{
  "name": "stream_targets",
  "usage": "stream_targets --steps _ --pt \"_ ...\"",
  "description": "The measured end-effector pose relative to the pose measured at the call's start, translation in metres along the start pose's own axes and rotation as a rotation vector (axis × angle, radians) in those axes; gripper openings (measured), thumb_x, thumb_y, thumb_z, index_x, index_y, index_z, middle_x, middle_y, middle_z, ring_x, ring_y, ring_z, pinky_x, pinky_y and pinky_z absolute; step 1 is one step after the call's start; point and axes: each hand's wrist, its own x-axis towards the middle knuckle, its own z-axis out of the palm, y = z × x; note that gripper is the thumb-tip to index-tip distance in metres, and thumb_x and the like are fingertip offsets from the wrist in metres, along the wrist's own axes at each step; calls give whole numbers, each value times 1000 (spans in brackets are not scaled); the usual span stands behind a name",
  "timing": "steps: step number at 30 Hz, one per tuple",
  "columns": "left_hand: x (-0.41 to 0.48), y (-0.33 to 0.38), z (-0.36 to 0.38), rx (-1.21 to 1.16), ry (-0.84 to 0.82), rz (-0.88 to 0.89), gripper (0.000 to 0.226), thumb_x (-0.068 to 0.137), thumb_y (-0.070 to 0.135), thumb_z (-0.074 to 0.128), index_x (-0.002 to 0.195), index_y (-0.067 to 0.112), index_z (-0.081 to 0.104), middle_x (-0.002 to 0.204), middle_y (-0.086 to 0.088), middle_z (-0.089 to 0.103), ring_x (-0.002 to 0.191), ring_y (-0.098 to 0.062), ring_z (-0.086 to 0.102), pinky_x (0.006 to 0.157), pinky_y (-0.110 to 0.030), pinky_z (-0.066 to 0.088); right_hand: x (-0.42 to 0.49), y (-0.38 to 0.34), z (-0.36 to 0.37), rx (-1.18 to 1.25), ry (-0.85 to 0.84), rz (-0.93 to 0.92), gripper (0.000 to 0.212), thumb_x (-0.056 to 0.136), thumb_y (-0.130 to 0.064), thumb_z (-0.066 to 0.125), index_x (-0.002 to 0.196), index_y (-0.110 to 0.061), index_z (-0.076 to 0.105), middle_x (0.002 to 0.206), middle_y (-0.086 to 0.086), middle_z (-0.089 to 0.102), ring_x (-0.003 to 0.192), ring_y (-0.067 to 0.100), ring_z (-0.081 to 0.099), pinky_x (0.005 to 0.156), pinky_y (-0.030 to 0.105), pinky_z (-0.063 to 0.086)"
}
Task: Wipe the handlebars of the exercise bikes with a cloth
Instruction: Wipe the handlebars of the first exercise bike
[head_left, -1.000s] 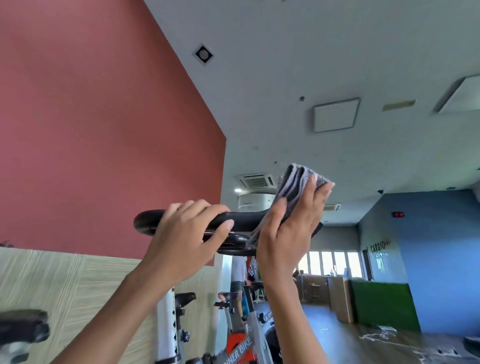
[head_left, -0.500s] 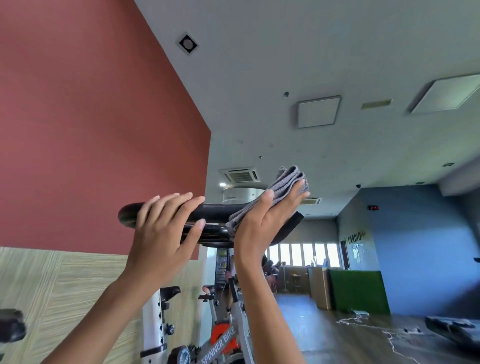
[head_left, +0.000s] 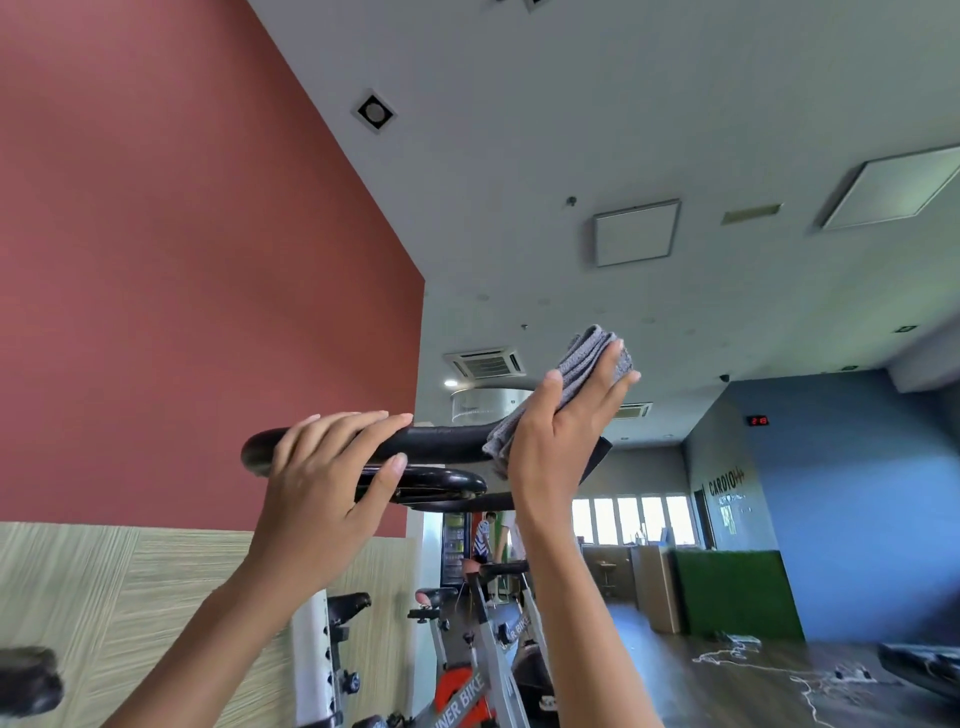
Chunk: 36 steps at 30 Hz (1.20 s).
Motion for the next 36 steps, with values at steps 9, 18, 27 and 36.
stream_targets --steps 9,18,27,36 --pt "-1 2 -6 13 -43 -19 48 98 47 30 135 30 55 132 8 59 125 -15 45 114 -38 21 -3 8 3 -397 77 -107 71 91 -47 26 156 -23 13 163 9 -13 149 22 -11 117 33 -4" --pt "1 -3 -6 -15 -62 -4 48 97 47 29 135 33 54 134 12 58 124 -15 43 111 -36 20 -16 1 12 -128 69 -46 68 97 -31 34 156 -21 2 164 2 -11 149 15 5 96 -7 1" --pt "0 -4 -3 -6 -8 27 44 99 40 32 134 30 55 127 9 61 119 -14 42 108 -36 21 -20 10 12 -261 -19 -231 68 94 -25 37 156 -14 10 160 3 -20 148 18 -22 111 9 -15" --pt "-1 -3 0 28 29 31 41 99 35 34 132 27 57 121 5 63 115 -16 45 109 -35 20 -26 9 12 -125 -48 -195 68 97 -24 36 156 -15 4 161 4 -25 146 12 -26 113 11 -14"
